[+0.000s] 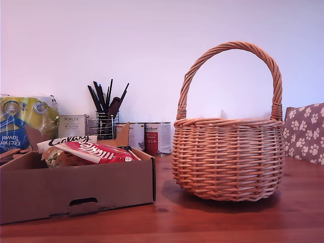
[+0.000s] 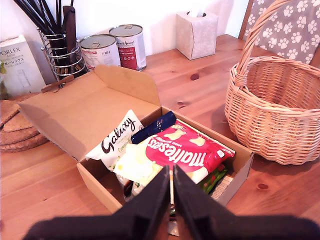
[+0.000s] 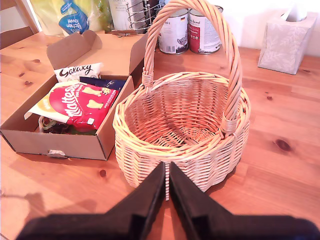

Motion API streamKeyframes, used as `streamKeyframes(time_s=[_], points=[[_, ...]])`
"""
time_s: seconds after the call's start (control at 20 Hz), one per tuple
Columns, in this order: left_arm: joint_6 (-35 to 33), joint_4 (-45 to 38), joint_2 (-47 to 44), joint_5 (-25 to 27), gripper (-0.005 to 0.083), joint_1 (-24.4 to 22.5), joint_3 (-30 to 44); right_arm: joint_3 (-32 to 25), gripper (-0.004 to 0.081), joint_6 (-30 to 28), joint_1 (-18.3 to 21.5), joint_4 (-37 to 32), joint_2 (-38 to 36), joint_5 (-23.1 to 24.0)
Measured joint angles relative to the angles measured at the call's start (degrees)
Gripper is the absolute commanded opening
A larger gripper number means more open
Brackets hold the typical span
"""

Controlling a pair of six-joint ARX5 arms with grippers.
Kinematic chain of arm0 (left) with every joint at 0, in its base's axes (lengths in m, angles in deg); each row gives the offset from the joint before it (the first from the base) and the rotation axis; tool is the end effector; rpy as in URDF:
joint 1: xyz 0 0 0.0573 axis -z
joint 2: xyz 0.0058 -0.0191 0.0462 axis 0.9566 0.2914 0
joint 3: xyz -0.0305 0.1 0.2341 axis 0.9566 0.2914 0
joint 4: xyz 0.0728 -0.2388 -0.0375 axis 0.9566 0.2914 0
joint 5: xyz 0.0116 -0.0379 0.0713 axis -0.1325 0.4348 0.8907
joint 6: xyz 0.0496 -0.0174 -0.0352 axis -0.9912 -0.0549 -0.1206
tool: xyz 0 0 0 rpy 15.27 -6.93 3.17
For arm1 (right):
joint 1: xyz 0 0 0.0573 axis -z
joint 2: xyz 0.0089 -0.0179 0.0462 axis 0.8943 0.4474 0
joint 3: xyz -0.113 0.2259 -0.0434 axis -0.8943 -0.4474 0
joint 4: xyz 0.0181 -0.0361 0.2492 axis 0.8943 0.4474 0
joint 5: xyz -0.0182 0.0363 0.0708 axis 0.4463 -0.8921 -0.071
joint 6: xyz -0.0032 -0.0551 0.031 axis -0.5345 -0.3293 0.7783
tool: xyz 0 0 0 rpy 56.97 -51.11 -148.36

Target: Move the bags of Easter eggs from the cardboard box on the left into the woven basket on the right side.

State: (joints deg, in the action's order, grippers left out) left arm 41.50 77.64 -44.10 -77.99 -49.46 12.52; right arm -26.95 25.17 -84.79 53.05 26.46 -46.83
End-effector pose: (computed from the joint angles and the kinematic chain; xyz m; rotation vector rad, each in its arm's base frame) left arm 0.1087 -0.0503 0.2613 0.0583 0.3300 -0.4663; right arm 0.0936 0.0432 0.2543 -0.0649 0.3538 0.5134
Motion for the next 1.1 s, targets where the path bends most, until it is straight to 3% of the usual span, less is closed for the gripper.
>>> streamKeyframes(time_s=[0.4, 0.65, 0.8, 0.85, 0.9, 1.0, 1.05, 1.1], points=[[0.0, 3.6, 0.0, -0.6, -0.0021, 0.0, -0.1, 0.1, -0.0013, 0.0, 0.0, 1.9, 0.0, 0.0], [0.0, 3.1, 0.6, -3.4, -0.0021, 0.0, -0.2, 0.4, -0.0013, 0.0, -0.1, -4.6, 0.3, -3.4], [-2.1, -0.5, 6.4, -6.5, -0.0017, 0.0, -0.3, 1.9, -0.0013, 0.0, -1.2, -7.0, 4.7, -5.3], [-5.0, -3.1, 8.7, -7.6, 0.0022, 0.0, -0.4, 1.9, -0.0013, 0.0, -1.7, -7.8, 6.3, -5.7], [-7.7, -5.6, 10.9, -8.7, 0.0153, 0.0, -0.5, 1.9, -0.0013, 0.0, -1.9, -8.3, 7.8, -6.1], [-17.3, -10.7, 16.0, -10.1, 0.0581, 0.0, -0.7, 1.9, -0.0013, 0.0, -2.1, -8.9, 10.1, -6.4], [-21.9, -13.1, 18.8, -10.1, 0.0665, 0.0, -0.8, 1.9, -0.0013, 0.0, -2.3, -8.9, 11.0, -6.4], [-26.6, -15.0, 21.8, -9.9, 0.0658, 0.0, -0.9, 1.9, -0.0013, 0.0, -2.4, -9.0, 11.6, -6.4]])
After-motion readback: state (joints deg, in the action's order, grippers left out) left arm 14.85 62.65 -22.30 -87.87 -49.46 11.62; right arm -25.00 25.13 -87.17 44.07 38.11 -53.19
